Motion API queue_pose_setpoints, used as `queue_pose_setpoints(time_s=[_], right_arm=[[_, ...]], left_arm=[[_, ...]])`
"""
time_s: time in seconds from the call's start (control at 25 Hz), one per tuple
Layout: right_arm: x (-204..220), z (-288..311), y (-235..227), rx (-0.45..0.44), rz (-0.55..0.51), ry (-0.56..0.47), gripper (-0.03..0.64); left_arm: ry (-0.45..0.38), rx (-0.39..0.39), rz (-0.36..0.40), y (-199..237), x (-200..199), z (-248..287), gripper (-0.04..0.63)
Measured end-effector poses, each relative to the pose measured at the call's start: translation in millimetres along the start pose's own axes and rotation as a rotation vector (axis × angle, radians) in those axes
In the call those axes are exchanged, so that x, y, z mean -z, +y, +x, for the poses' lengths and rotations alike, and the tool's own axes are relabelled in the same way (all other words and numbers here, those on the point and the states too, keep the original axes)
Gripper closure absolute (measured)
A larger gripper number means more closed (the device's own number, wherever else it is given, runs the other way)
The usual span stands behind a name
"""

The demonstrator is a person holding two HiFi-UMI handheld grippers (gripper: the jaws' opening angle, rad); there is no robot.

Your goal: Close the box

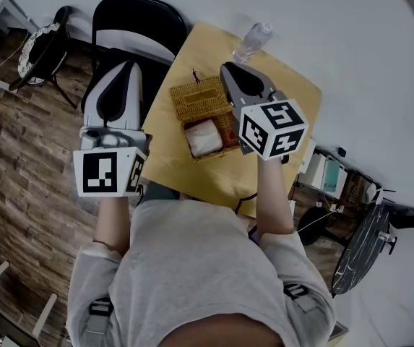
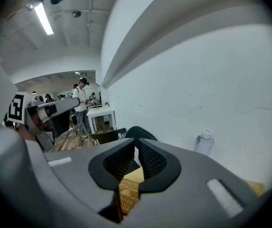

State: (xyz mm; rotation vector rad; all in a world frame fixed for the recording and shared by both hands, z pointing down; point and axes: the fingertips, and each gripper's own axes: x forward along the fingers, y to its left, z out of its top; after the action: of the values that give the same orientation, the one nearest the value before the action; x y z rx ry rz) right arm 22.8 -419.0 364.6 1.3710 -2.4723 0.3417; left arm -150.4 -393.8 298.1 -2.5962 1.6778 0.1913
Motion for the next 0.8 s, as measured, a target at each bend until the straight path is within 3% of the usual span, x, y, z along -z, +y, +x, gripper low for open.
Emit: queue_pose_setpoints(time_s=[0.28,0.64,0.8], right_arm=[[39.1,40.6,-4.6,0.018,0.041,0.159,0.596],[87.2,82.5,-4.4,-0.019,0.091,0.363,0.502],[100.6,98.7,-6.1,-0.038,0.116,0.422,0.497]], left_arm=[[0.028,0.028,-0.012,18.6,18.2,6.5,0.537],[0.053,0.027,-0.041,41.5,34.4,8.5,0.537],[0.063,0.020,-0.049,52.5,41.4,9.3,0.537]])
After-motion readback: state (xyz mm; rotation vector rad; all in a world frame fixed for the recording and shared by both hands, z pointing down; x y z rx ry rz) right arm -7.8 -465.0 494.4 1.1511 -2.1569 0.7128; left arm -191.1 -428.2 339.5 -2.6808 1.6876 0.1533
